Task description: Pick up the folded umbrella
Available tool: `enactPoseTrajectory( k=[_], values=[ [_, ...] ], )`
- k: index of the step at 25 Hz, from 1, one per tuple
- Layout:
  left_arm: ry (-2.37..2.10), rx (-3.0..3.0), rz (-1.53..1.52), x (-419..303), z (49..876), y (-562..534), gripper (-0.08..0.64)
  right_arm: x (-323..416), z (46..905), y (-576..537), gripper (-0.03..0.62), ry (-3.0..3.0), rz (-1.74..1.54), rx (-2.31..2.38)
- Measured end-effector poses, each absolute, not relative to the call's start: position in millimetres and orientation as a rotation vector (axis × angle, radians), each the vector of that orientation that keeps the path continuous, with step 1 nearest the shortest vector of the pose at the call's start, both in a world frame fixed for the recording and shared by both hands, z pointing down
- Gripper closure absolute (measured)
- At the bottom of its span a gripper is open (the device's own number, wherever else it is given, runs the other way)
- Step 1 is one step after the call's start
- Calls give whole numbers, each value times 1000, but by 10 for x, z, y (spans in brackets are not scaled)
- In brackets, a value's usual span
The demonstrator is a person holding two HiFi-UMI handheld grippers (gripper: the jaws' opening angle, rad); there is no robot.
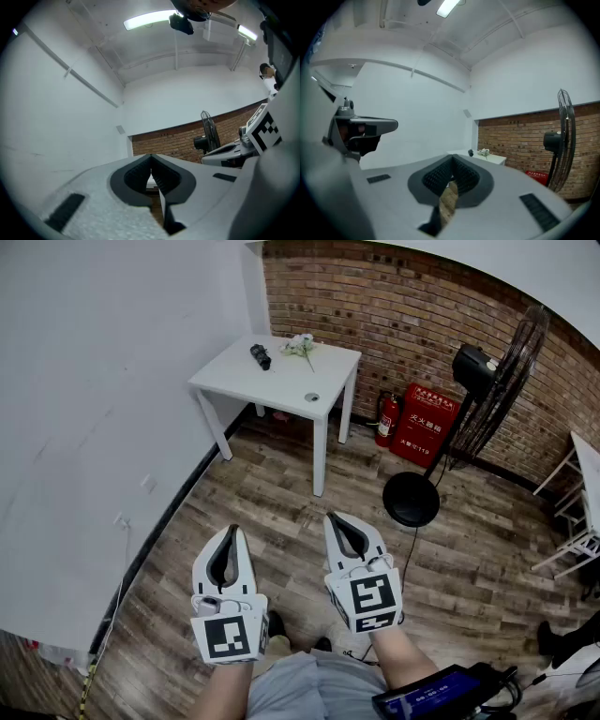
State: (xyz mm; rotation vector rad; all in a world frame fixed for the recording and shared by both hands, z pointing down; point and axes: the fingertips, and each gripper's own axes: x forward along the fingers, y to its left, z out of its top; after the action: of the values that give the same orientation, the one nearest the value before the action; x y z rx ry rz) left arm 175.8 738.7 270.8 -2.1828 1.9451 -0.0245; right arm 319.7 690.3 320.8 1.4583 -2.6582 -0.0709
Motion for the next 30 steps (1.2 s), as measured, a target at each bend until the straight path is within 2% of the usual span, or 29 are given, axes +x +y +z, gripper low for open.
enactPoseTrajectory(
  k=[11, 12, 13, 14, 15, 17, 30],
  values=[
    [1962, -2172, -42, 1828, 2759, 7349, 554, 3292, 3192, 6838, 584, -2701, -74, 1436],
    [1965, -2169, -44, 1810, 2769, 7338, 553, 3268, 3207, 6833, 567, -2716, -63, 1414],
    [1969, -2166, -46, 1793, 2776, 7326, 553, 3237, 3223, 6827, 483, -2733, -48, 1383],
    [1975, -2161, -49, 1778, 2780, 7313, 552, 3214, 3234, 6818, 326, -2748, -37, 1353],
    [1982, -2156, -51, 1767, 2778, 7299, 552, 3208, 3238, 6802, 278, -2755, -34, 1336],
    [1997, -2146, -55, 1744, 2765, 7268, 552, 3220, 3244, 6759, 232, -2755, -33, 1325],
    [2063, -2160, -79, 1283, 3067, 6650, 552, 2923, 3453, 6102, 224, -2698, -45, 1337]
  ],
)
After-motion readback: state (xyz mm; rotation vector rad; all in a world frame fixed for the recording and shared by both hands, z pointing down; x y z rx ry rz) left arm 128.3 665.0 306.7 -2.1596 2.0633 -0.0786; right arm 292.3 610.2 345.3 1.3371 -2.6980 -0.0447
